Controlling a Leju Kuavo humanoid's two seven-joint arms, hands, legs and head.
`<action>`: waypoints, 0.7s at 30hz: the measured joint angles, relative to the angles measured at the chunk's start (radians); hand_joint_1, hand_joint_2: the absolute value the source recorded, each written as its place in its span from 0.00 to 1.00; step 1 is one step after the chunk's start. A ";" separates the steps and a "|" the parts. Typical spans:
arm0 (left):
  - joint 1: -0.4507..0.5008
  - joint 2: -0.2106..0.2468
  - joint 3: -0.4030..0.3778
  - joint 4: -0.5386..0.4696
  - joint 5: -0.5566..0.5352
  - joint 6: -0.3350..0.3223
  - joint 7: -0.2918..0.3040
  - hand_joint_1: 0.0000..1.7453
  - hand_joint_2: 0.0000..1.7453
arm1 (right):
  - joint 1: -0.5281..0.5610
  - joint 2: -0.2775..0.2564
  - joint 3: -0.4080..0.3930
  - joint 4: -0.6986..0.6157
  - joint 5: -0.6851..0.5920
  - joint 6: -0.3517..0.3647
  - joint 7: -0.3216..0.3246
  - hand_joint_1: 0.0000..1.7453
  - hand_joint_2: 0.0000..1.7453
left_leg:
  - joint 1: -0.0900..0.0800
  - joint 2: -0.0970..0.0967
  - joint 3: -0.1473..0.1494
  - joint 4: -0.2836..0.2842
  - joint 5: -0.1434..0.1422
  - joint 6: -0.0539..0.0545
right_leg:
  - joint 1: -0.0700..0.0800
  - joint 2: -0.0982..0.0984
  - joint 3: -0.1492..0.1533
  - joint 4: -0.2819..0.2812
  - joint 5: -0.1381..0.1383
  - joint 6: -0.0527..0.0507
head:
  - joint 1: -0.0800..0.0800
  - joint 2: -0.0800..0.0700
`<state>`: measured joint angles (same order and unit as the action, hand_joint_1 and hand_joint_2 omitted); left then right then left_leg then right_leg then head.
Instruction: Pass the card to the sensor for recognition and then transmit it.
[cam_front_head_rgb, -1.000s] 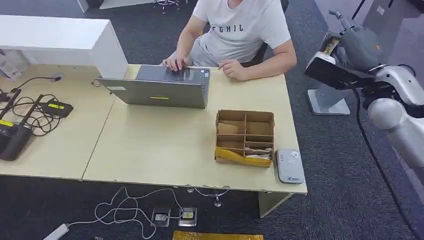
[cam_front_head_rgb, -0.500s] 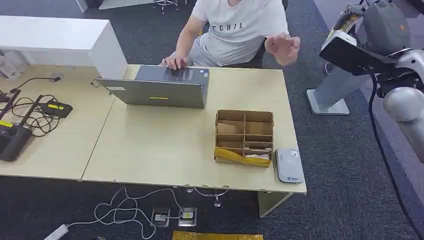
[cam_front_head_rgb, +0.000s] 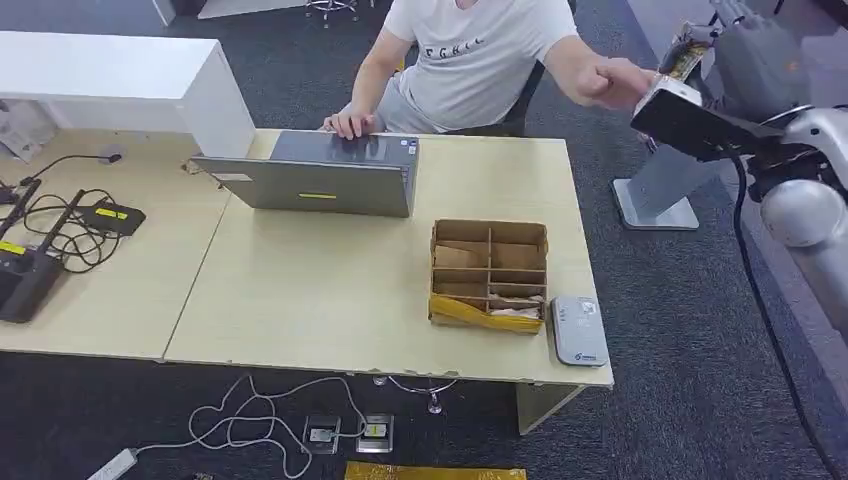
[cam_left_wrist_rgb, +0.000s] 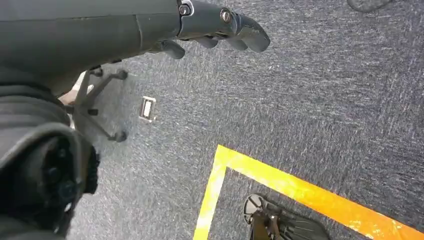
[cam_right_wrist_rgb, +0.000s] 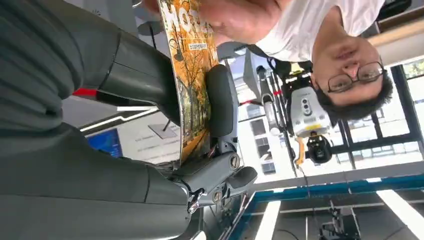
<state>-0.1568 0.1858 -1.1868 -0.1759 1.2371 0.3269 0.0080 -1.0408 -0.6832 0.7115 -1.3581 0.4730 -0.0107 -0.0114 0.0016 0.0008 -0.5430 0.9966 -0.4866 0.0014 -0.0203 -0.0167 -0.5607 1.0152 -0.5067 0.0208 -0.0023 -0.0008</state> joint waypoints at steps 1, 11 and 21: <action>0.000 -0.001 0.000 0.000 -0.002 0.000 -0.001 0.00 0.00 | 0.002 0.002 0.000 0.005 0.006 0.002 -0.003 1.00 1.00 | 0.000 0.000 0.000 0.000 0.000 0.000 | 0.000 0.000 0.000 0.000 0.000 0.000 | 0.000 0.000; -0.003 -0.011 -0.009 0.000 -0.023 0.000 -0.008 0.00 0.00 | 0.027 0.077 0.005 0.169 0.079 -0.024 -0.076 1.00 1.00 | 0.000 -0.001 -0.001 0.000 0.000 0.000 | 0.000 -0.001 0.000 0.000 0.000 0.000 | 0.000 0.000; -0.003 -0.012 -0.022 0.000 -0.028 0.001 -0.008 0.00 0.00 | 0.055 0.109 0.008 0.254 0.100 -0.030 -0.079 0.00 1.00 | 0.000 -0.002 -0.001 0.000 0.000 0.000 | 0.000 -0.001 -0.001 0.000 0.000 0.000 | 0.000 0.000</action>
<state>-0.1599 0.1736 -1.2085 -0.1759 1.2093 0.3281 -0.0004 -0.9856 -0.5741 0.7198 -1.1044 0.5726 -0.0412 -0.0904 0.0016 -0.0012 -0.5443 0.9966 -0.4866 0.0014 -0.0203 -0.0179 -0.5613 1.0151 -0.5069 0.0208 -0.0019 -0.0008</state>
